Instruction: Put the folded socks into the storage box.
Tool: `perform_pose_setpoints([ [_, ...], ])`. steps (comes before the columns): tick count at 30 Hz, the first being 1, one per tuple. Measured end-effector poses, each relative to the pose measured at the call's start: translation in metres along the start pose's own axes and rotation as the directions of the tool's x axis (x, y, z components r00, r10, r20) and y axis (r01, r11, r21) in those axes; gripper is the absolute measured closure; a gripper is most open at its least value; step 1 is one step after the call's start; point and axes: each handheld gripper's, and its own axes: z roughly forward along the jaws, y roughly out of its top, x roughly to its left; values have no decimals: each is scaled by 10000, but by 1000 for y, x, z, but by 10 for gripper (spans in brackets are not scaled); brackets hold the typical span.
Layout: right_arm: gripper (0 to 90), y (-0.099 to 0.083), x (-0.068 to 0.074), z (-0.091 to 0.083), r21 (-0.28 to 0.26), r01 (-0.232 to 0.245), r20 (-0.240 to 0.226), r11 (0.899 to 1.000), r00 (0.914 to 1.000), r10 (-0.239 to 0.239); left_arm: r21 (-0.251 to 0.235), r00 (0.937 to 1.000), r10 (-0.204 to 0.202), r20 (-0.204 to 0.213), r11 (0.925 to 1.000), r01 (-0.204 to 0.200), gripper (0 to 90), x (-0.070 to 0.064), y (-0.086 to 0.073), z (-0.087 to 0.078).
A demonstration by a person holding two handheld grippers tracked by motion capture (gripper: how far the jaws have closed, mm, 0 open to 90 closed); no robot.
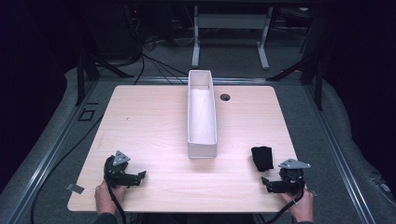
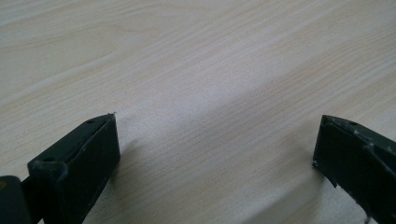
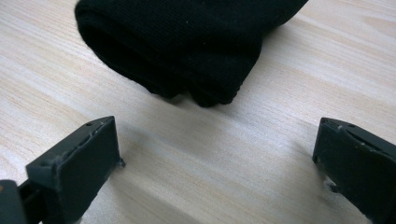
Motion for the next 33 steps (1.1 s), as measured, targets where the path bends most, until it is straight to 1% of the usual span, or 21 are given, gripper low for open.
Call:
perform_pose_setpoints([
  [1,0,0,1,0,57,-3,156,10000,9999,2,0,10000,0,1,10000,0,5,0,0,0],
  [9,0,2,1,0,145,-128,126,9998,9998,127,-2,10000,-8,4,10000,8,5,0,0,0],
  [11,0,2,1,0,133,-175,254,9998,9995,172,-9,10000,1,0,10000,-1,5,0,0,0],
  [13,0,3,1,-1,355,-154,172,9993,9997,148,-8,10000,-1,-3,10000,1,5,0,0,0],
  [14,0,3,1,-2,434,-123,215,9990,9997,114,-9,10000,0,-4,10000,0,5,0,0,0],
  [15,0,4,1,-4,646,-117,94,9978,9999,111,-10,10000,-2,-3,10000,2,5,0,0,0],
  [16,0,4,2,-4,615,-185,77,9979,9998,180,8,10000,22,-2,10000,-22,5,0,0,0],
  [17,0,5,2,-6,812,-219,-91,9965,9997,227,-9,10000,-1,-5,10000,1,5,0,0,0],
  [18,0,6,3,-7,792,-251,-143,9965,9996,263,-13,10000,-3,-3,10000,3,5,0,0,0],
  [20,0,6,3,-7,791,-279,-94,9965,9995,287,-11,10000,-3,-4,10000,3,5,0,0,0],
  [21,0,8,3,-9,959,-336,-123,9948,9993,350,-10,10000,-2,-3,10000,2,5,0,0,0],
  [23,0,11,2,-12,1114,-464,-142,9927,9987,483,10,10000,24,-2,10000,-24,5,0,0,0],
  [25,0,18,3,-18,1165,-654,-305,9910,9971,694,9,10000,23,-1,10000,-23,5,0,0,0],
  [26,0,18,3,-18,1165,-654,-305,9910,9971,694,9,10000,23,-1,10000,-23,5,0,0,0],
  [27,0,23,3,-22,1179,-776,-410,9900,9957,830,-13,10000,-6,-3,10000,6,5,0,0,0],
  [29,0,27,3,-24,1238,-761,-428,9894,9957,820,-13,10000,-4,-4,10000,4,5,0,0,0],
  [31,0,33,4,-28,1300,-843,-433,9879,9949,906,-10,10000,-1,-3,10000,1,5,0,0,0],
  [33,0,40,4,-31,1398,-955,-540,9856,9931,1039,-10,10000,-2,-4,10000,2,5,0,0,0],
])
